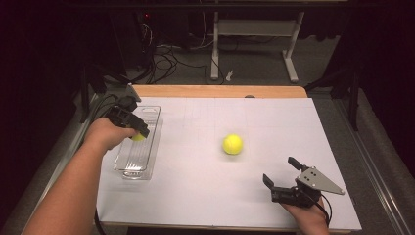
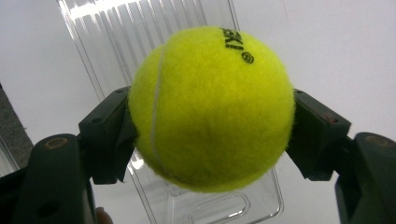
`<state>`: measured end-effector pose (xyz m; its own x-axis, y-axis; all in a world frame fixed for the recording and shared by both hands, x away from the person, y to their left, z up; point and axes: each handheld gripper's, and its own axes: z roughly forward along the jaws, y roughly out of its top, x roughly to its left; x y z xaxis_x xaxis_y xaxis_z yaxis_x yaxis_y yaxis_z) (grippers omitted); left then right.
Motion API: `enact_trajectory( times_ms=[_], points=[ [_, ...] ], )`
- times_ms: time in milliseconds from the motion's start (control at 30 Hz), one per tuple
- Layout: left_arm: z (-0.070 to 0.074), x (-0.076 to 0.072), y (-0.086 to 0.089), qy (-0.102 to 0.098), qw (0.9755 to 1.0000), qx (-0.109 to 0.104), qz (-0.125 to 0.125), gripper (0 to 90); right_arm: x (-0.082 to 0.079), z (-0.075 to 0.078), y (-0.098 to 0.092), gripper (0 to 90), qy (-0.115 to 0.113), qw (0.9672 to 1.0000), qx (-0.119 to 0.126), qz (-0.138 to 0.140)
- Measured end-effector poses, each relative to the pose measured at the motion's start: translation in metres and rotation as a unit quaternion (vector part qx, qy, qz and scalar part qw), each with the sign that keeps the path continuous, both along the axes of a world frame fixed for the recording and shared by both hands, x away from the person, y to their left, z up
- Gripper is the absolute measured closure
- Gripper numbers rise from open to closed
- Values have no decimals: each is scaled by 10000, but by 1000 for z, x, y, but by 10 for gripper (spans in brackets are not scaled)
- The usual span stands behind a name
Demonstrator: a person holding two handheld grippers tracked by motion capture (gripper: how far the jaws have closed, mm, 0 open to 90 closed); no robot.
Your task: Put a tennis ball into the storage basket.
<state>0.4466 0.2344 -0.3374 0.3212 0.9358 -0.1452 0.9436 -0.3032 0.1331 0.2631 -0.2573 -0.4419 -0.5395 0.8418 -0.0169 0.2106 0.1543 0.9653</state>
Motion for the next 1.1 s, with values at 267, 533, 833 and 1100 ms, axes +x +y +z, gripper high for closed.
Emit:
enact_trajectory(
  times_ms=[267, 533, 833, 1100],
  points=[
    [-14, 12, -2, 83, 9999, 37, 66, 266, 0, -1, -1, 5, 21, 10000, -1, 0],
    [-24, 21, -4, 176, 9997, 155, 91, 265, 1, -1, 1, 5, 25, 10000, -14, 20],
    [-29, 23, -1, 187, 9995, 207, 136, 265, 1, -2, 0, 5, 36, 10000, -17, 25],
    [-29, 21, -2, 146, 9997, 185, 112, 264, 1, -2, 1, 5, 36, 10000, -13, 35]
  ],
)
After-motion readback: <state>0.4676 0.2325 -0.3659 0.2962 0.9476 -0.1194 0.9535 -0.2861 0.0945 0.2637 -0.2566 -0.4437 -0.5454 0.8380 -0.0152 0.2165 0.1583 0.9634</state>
